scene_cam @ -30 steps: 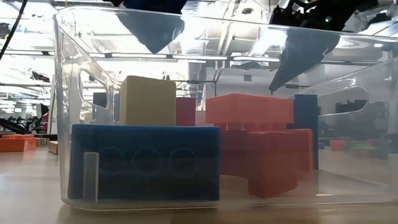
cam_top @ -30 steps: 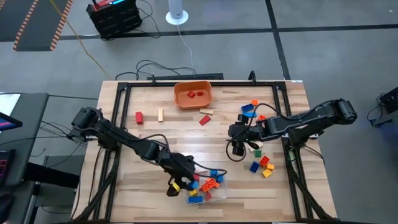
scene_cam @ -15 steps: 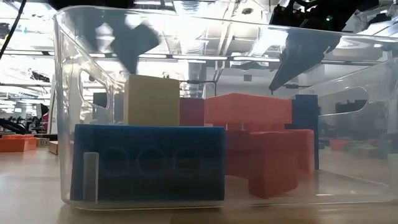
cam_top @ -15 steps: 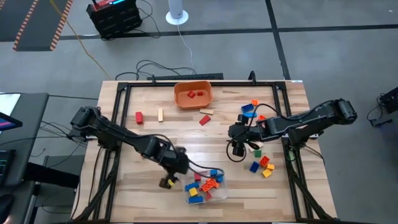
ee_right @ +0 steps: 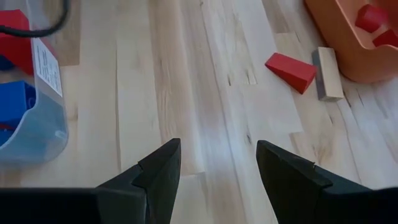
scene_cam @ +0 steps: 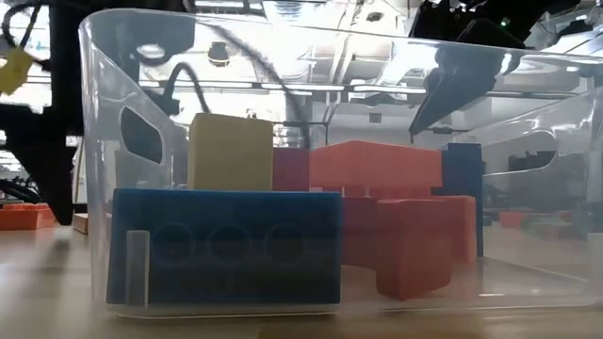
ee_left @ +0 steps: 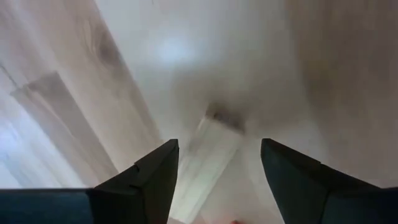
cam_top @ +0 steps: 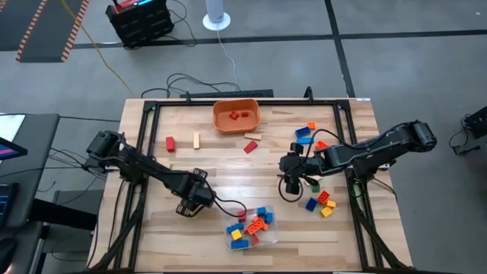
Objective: Sort blocks by size
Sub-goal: Put the large brown wooden block into the transparent bin
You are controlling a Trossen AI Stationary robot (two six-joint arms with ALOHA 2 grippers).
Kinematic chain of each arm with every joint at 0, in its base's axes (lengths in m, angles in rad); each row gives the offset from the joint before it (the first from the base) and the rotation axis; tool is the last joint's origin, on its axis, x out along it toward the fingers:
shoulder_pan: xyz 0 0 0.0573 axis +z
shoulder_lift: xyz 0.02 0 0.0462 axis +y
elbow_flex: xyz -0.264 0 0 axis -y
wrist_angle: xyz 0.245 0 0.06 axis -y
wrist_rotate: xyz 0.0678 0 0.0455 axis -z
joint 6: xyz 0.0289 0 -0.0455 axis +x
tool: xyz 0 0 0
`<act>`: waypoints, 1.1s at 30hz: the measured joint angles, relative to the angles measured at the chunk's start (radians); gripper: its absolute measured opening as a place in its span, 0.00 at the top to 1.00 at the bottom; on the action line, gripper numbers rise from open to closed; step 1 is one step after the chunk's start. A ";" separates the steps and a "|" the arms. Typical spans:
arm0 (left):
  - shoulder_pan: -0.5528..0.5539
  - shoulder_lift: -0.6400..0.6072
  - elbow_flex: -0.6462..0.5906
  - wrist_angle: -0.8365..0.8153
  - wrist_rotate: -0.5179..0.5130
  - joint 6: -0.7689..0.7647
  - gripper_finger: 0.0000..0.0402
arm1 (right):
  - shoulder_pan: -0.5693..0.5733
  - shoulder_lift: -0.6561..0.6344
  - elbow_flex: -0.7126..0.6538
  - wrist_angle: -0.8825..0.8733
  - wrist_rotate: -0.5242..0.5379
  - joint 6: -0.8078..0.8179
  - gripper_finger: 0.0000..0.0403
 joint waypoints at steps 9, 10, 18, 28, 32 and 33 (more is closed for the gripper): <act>-0.002 -0.004 -0.073 0.066 -0.083 0.062 0.54 | -0.001 0.000 0.000 0.006 0.000 -0.001 0.41; -0.004 -0.004 -0.073 0.068 -0.082 0.067 0.57 | -0.001 0.000 0.000 0.006 0.000 -0.001 0.41; -0.002 -0.006 -0.025 0.063 -0.060 0.078 0.78 | -0.001 0.000 0.000 0.006 0.001 -0.001 0.41; -0.015 -0.140 0.134 0.327 -0.021 0.103 0.78 | -0.001 0.000 0.000 0.004 0.001 -0.001 0.41; -0.022 -0.132 0.142 0.583 0.087 0.124 0.76 | -0.001 0.000 0.000 0.006 0.002 -0.005 0.41; -0.021 -0.119 0.143 0.630 0.116 0.113 0.76 | -0.001 0.000 0.000 0.006 0.002 -0.005 0.41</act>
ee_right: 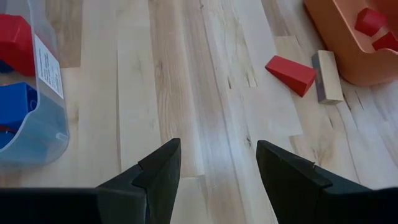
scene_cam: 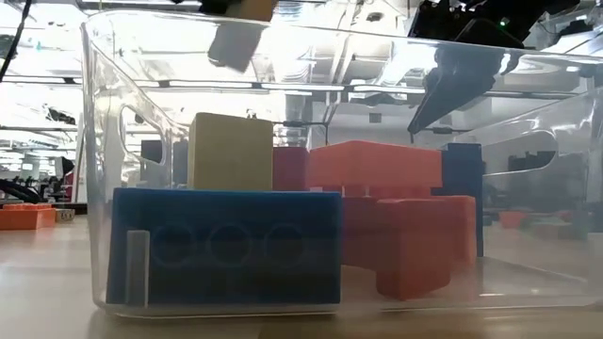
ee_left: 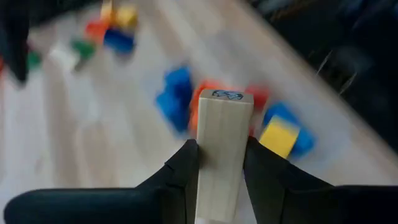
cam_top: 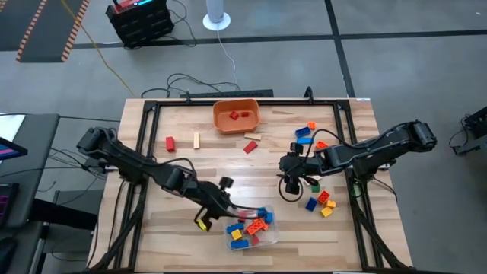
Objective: Sort blocks by size
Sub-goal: Put the large brown wooden block into the transparent bin, then put the large blue game piece into the transparent bin
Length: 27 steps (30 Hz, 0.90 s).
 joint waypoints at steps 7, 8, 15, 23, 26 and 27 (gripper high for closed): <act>0.003 0.108 -0.002 0.067 0.065 -0.120 0.74 | 0.000 0.000 0.000 -0.004 0.000 -0.003 0.41; 0.003 0.112 -0.002 0.082 0.066 -0.130 0.73 | 0.000 0.000 0.000 -0.004 0.000 -0.004 0.41; 0.005 0.113 -0.002 0.115 0.105 -0.176 0.59 | 0.000 0.000 0.000 -0.004 0.001 -0.003 0.41; 0.016 0.091 -0.002 0.105 0.127 -0.187 0.52 | 0.000 -0.001 0.000 -0.039 0.001 0.003 0.41; 0.034 0.049 -0.001 0.067 0.109 -0.186 0.52 | 0.005 -0.021 0.000 -0.144 0.001 0.055 0.41; 0.041 0.034 -0.001 0.044 0.091 -0.186 0.52 | 0.010 -0.030 0.000 -0.178 0.004 0.083 0.41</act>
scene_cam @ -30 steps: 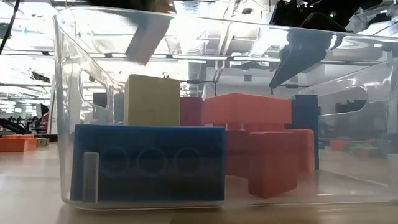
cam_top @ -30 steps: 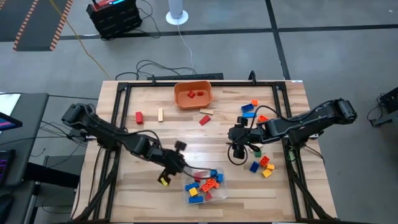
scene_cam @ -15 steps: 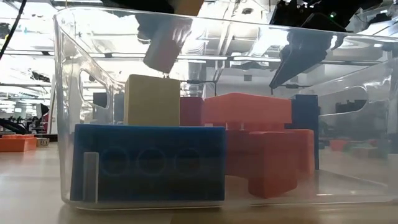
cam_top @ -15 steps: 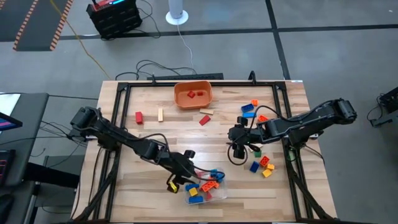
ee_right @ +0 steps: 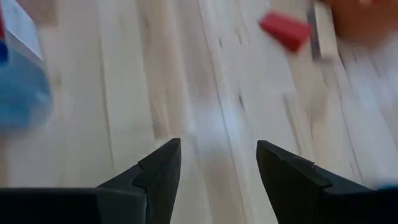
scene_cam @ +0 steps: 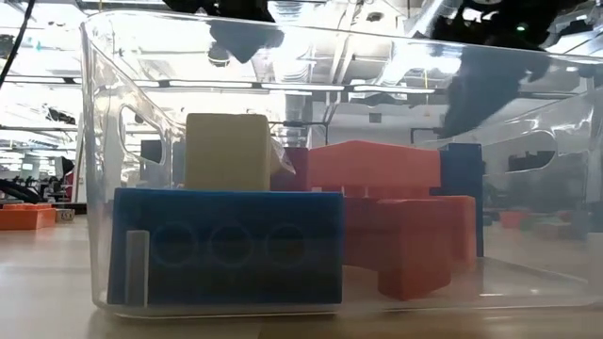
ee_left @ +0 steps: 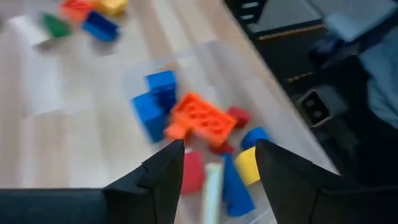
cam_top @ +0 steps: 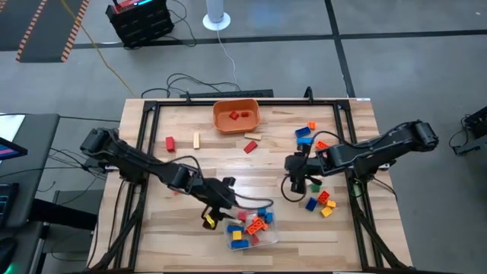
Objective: Sort blocks by size
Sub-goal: Put the large blue game piece into the transparent bin
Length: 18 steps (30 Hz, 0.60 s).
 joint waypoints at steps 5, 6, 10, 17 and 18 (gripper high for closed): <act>0.040 -0.054 0.000 -0.093 -0.164 0.073 0.52 | -0.022 -0.031 0.000 -0.181 0.187 0.120 0.41; 0.052 -0.060 0.000 -0.100 -0.215 0.105 0.52 | -0.050 -0.031 0.000 -0.210 0.214 0.119 0.41; 0.124 -0.065 -0.011 -0.083 -0.313 0.219 0.52 | -0.228 -0.002 -0.001 -0.227 0.216 0.035 0.41; 0.227 -0.065 -0.166 0.208 -0.161 0.324 0.52 | -0.584 0.077 0.000 -0.124 0.017 -0.475 0.40; 0.237 -0.066 -0.179 0.222 -0.161 0.331 0.52 | -0.619 0.086 0.000 -0.116 -0.004 -0.550 0.40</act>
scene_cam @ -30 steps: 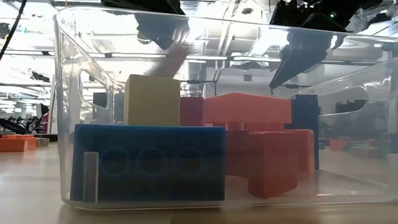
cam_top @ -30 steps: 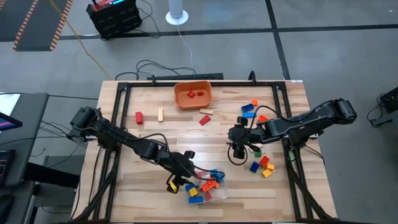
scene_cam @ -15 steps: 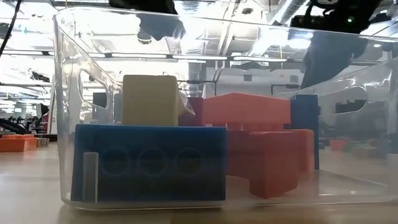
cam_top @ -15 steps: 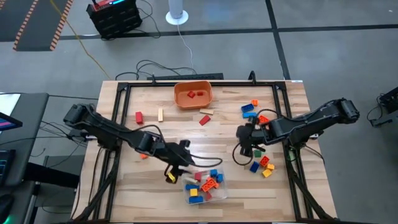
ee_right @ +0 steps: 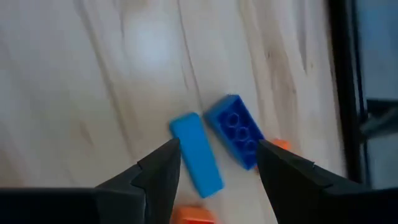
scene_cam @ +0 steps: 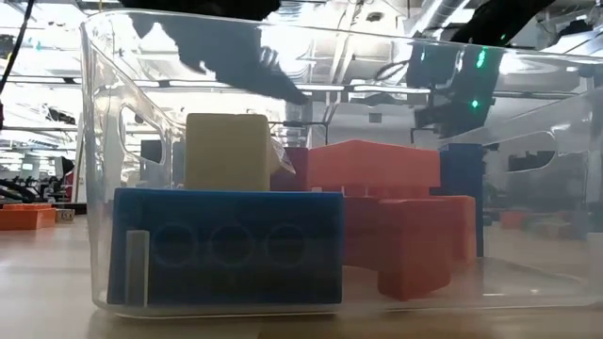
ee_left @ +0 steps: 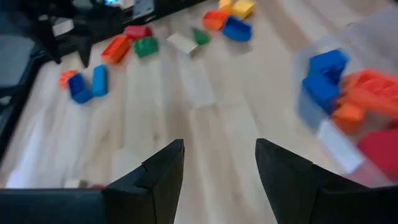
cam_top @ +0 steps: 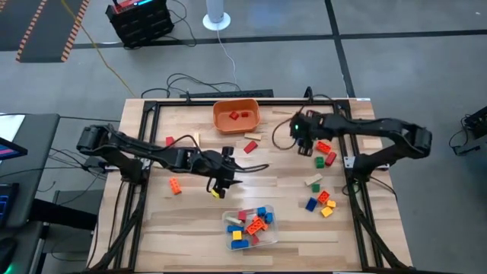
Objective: Sort blocks by size
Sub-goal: Put the large blue game piece into the transparent bin
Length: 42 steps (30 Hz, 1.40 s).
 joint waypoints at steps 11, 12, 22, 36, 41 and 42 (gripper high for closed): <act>0.028 -0.014 -0.062 0.001 0.000 0.083 0.52 | -0.246 0.152 0.020 0.050 -0.089 -0.343 0.30; 0.029 -0.014 -0.064 0.001 0.000 0.091 0.52 | -0.260 0.167 0.026 0.051 -0.089 -0.363 0.30; 0.062 -0.014 -0.076 -0.026 -0.001 0.106 0.52 | -0.320 0.323 0.083 0.047 -0.086 -0.479 0.29; 0.061 -0.076 -0.076 -0.132 -0.001 0.073 0.52 | -0.242 0.397 0.141 0.045 -0.084 -0.505 0.40; 0.061 -0.134 -0.076 -0.190 -0.001 0.031 0.52 | -0.233 0.392 0.144 0.030 -0.090 -0.495 0.61; 0.061 -0.142 -0.075 -0.201 -0.001 0.021 0.52 | -0.230 0.392 0.145 0.028 -0.089 -0.483 0.62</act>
